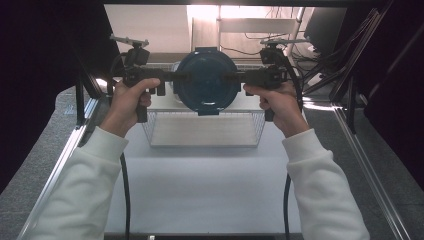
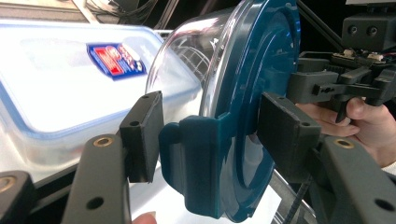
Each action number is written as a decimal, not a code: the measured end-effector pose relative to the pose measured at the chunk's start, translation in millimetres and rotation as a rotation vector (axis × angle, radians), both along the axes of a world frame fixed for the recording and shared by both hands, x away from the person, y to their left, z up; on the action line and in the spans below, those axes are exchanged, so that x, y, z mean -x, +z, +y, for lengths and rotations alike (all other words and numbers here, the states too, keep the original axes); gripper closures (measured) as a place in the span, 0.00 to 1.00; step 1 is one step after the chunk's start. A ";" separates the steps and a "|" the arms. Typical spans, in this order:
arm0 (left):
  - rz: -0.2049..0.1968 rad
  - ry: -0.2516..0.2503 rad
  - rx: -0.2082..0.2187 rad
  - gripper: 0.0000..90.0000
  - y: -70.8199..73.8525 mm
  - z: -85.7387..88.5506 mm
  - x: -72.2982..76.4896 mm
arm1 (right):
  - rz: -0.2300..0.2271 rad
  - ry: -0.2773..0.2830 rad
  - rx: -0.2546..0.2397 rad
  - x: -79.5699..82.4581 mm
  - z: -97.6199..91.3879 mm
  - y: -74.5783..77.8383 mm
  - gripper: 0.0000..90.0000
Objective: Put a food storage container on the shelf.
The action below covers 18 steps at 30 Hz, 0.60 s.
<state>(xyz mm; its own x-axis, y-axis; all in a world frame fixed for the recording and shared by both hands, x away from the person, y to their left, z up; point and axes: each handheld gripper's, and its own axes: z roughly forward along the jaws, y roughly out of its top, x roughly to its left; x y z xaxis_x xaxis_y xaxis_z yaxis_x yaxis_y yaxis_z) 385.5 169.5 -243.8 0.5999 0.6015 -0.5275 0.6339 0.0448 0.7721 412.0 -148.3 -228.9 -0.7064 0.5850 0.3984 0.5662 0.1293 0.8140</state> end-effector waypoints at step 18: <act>0.028 0.022 0.039 0.46 17.3 12.0 -65.9 | 0.058 -0.017 -0.027 -66.4 10.5 21.2 0.42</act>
<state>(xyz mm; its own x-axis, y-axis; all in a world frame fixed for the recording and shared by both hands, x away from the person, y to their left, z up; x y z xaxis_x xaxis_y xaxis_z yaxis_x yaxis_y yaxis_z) 451.3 181.5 -226.5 0.5714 0.5928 -0.5676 0.6540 0.0889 0.7512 478.4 -137.8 -207.7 -0.6714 0.5857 0.4541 0.6146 0.0976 0.7828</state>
